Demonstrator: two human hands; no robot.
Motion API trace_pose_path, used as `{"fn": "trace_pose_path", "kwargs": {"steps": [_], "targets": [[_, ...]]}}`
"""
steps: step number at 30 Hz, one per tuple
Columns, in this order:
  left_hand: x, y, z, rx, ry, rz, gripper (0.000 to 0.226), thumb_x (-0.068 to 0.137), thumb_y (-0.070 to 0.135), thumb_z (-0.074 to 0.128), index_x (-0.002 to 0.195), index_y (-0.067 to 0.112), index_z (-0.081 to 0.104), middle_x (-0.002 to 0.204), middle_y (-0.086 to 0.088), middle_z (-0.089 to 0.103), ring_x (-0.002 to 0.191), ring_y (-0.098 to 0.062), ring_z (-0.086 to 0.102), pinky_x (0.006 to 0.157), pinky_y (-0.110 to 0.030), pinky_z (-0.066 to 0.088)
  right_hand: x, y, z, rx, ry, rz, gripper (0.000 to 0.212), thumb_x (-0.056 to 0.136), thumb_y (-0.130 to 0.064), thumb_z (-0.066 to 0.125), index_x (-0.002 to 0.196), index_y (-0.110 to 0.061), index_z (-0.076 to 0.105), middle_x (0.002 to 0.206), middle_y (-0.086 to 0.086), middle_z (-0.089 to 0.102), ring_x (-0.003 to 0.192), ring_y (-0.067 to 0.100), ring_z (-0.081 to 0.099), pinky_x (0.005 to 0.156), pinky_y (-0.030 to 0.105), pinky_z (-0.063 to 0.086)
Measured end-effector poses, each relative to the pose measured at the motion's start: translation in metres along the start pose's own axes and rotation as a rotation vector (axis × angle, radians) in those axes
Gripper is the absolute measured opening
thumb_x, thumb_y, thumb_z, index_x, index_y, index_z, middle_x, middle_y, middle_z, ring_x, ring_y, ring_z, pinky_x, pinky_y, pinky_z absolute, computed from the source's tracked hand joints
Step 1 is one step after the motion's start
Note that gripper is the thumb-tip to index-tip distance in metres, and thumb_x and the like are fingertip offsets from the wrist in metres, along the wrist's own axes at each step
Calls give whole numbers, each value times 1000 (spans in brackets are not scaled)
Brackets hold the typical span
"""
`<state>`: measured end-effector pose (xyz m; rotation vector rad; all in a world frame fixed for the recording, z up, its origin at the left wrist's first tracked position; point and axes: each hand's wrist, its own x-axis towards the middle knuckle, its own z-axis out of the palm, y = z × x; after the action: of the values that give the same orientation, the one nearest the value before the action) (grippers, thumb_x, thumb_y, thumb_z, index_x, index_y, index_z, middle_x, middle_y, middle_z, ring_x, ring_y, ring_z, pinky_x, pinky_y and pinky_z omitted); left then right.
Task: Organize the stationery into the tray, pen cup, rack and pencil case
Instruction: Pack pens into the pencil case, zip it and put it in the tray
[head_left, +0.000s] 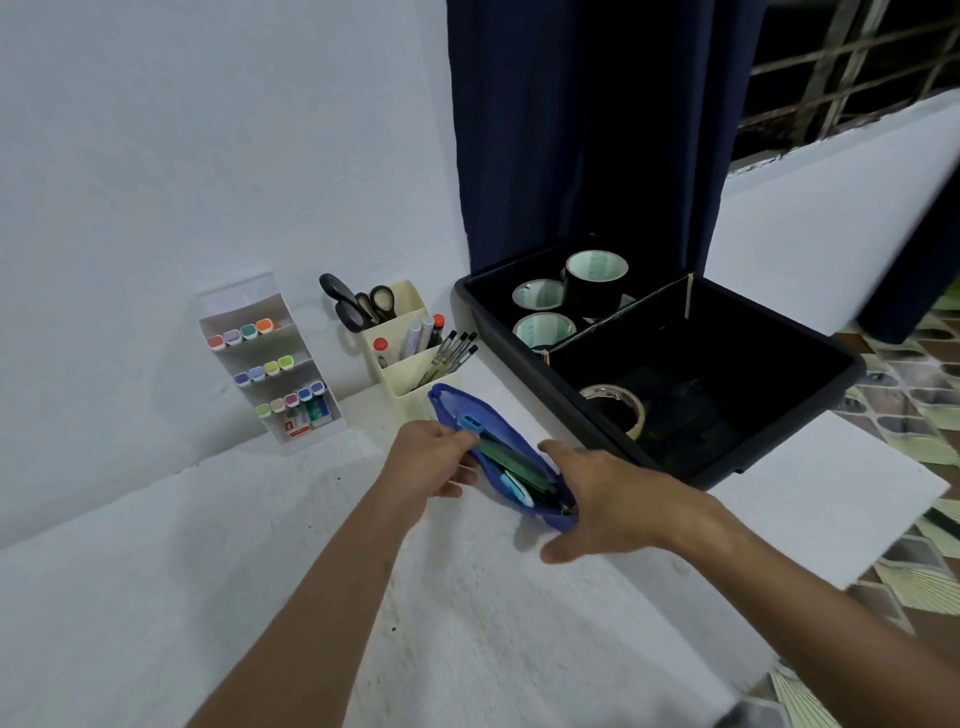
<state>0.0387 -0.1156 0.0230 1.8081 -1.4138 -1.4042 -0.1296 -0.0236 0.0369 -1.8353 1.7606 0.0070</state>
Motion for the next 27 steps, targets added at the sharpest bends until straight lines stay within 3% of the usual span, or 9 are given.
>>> {"fn": "trace_pose_path", "kwargs": {"steps": [4, 6, 8, 10, 12, 17, 21, 25, 27], "targets": [[1, 4, 1, 196, 118, 168, 18, 88, 25, 60, 89, 9, 67, 84, -9, 71, 68, -19, 67, 65, -35, 58, -3, 9, 7, 130, 170, 23, 34, 82, -19, 68, 114, -20, 56, 98, -1, 60, 82, 14, 61, 73, 30, 58], [-1, 10, 1, 274, 197, 294, 12, 87, 26, 60, 88, 16, 66, 84, -3, 70, 78, -20, 67, 74, -36, 57, -2, 10, 6, 168, 319, -22, 19, 83, -8, 60, 100, -17, 62, 86, 1, 61, 75, 17, 60, 66, 30, 54], [-12, 20, 3, 304, 205, 436, 10, 88, 22, 58, 95, 19, 64, 83, 5, 64, 79, -12, 62, 70, -25, 50, -2, 9, 5, 212, 454, -68, 12, 85, -8, 57, 91, -15, 64, 78, 1, 62, 69, 19, 59, 61, 33, 51], [-23, 31, 6, 291, 126, 568, 10, 88, 19, 58, 92, 21, 66, 78, 9, 64, 73, -8, 61, 65, -19, 47, -3, 7, 2, 304, 569, -93, 8, 89, -14, 60, 93, -17, 66, 79, -4, 62, 70, 13, 59, 60, 28, 52], [-34, 42, 8, 259, 13, 635, 13, 89, 22, 59, 83, 27, 69, 75, 11, 67, 73, -10, 65, 68, -25, 54, -2, 5, -4, 398, 660, -118, 11, 89, -19, 64, 99, -16, 67, 84, -8, 61, 78, 8, 59, 63, 20, 51], [-50, 55, 6, 280, -187, 726, 21, 88, 42, 62, 92, 26, 76, 79, 7, 73, 74, -5, 69, 69, -22, 56, -2, 4, -9, 663, 750, -197, 16, 87, -25, 67, 101, -20, 71, 91, -11, 70, 87, 8, 67, 72, 25, 57], [-50, 60, 6, 288, -117, 780, 12, 82, 34, 71, 91, 27, 75, 81, -1, 73, 76, -16, 68, 67, -22, 55, -2, 1, -8, 723, 807, -255, 18, 87, -28, 65, 102, -20, 72, 89, -12, 72, 87, 9, 68, 73, 26, 58], [-51, 59, 14, 247, -18, 814, 3, 85, 26, 69, 83, 25, 70, 78, 3, 69, 73, -10, 65, 64, -14, 52, 1, 2, -9, 729, 821, -263, 20, 86, -27, 66, 103, -19, 72, 88, -15, 71, 83, 1, 68, 68, 19, 55], [-48, 57, 19, 300, 86, 893, 10, 86, 26, 67, 78, 20, 68, 76, 2, 64, 69, -9, 60, 61, -10, 46, 2, 1, -9, 704, 837, -276, 20, 87, -26, 67, 104, -18, 72, 87, -16, 70, 79, -3, 66, 65, 13, 51]]}}
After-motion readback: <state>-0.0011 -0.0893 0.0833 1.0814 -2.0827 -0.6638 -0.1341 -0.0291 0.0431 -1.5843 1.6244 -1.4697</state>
